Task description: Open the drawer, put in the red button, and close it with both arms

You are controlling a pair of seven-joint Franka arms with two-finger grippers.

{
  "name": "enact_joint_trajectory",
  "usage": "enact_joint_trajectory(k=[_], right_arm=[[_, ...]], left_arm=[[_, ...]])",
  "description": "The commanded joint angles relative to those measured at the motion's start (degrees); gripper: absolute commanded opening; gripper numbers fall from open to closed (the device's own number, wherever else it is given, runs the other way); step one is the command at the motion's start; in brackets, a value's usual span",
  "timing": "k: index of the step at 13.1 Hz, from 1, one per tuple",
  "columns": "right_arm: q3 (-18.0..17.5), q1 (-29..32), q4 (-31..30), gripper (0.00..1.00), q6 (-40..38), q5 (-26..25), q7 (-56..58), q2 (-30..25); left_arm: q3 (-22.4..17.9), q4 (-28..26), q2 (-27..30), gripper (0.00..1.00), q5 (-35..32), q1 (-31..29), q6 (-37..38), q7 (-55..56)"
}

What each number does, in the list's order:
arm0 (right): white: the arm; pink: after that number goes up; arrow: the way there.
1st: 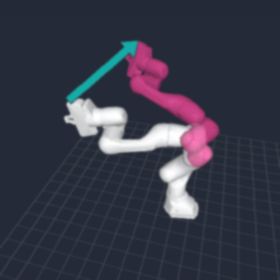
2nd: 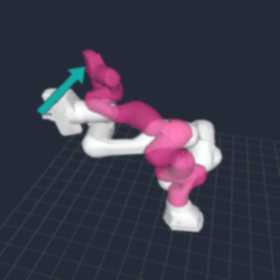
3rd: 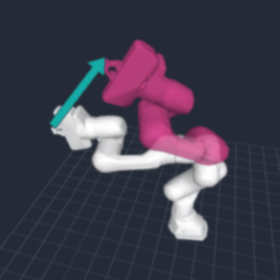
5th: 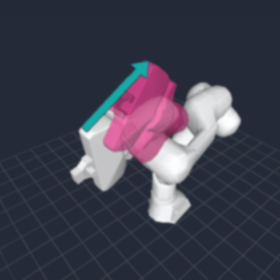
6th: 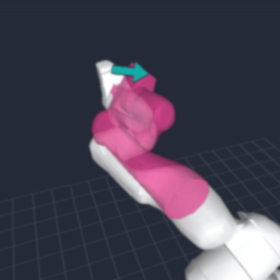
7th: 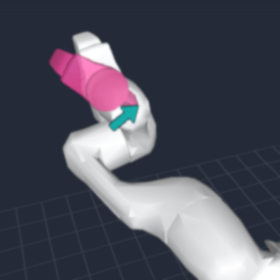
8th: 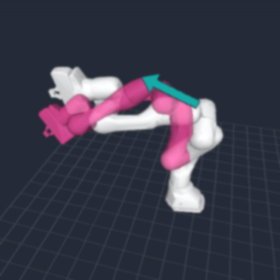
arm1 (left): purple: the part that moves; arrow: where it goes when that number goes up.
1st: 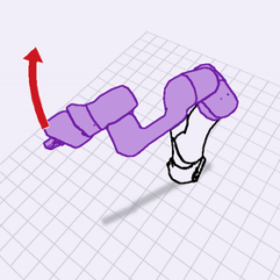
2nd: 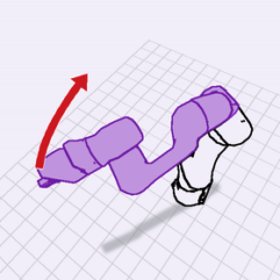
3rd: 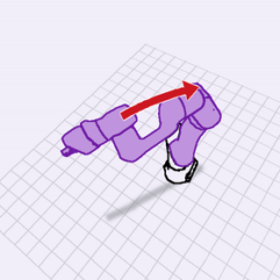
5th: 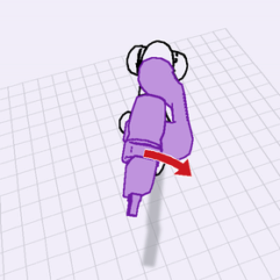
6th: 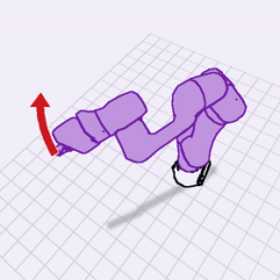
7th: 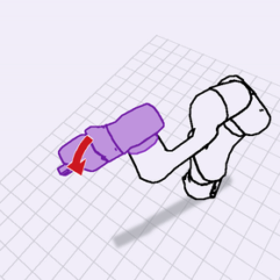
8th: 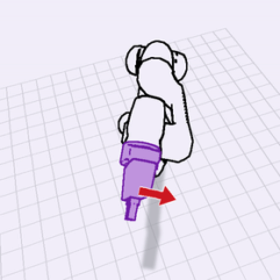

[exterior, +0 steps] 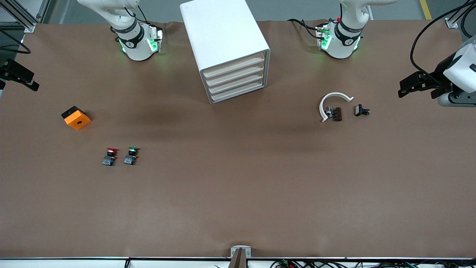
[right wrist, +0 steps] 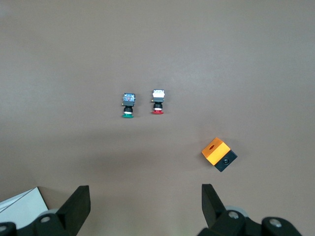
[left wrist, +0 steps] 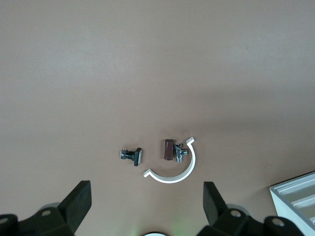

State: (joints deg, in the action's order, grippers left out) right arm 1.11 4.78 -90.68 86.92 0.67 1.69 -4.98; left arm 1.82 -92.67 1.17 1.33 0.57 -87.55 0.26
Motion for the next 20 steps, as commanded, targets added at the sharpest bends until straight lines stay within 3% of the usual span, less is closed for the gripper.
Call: enact_joint_trajectory(k=[1,10,14,20], right_arm=[[-0.1,0.2,-1.1,1.00,-0.3,-0.6,-2.7,-1.4],[-0.2,0.1,-1.2,1.00,-0.2,-1.6,-4.6,-1.4],[-0.3,-0.9,-1.2,1.00,-0.1,-2.9,-4.7,-1.3],[-0.2,-1.2,-0.8,1.00,0.0,-3.7,-4.7,-1.3]], left_arm=[[0.2,1.2,-0.5,1.00,0.1,-0.4,0.5,-0.3],[0.3,-0.3,-1.6,1.00,0.1,-0.2,1.6,0.2],[0.6,-0.5,-8.3,1.00,0.0,1.0,0.3,0.4],[0.8,-2.9,-17.2,1.00,-1.1,3.6,-11.6,3.9]])
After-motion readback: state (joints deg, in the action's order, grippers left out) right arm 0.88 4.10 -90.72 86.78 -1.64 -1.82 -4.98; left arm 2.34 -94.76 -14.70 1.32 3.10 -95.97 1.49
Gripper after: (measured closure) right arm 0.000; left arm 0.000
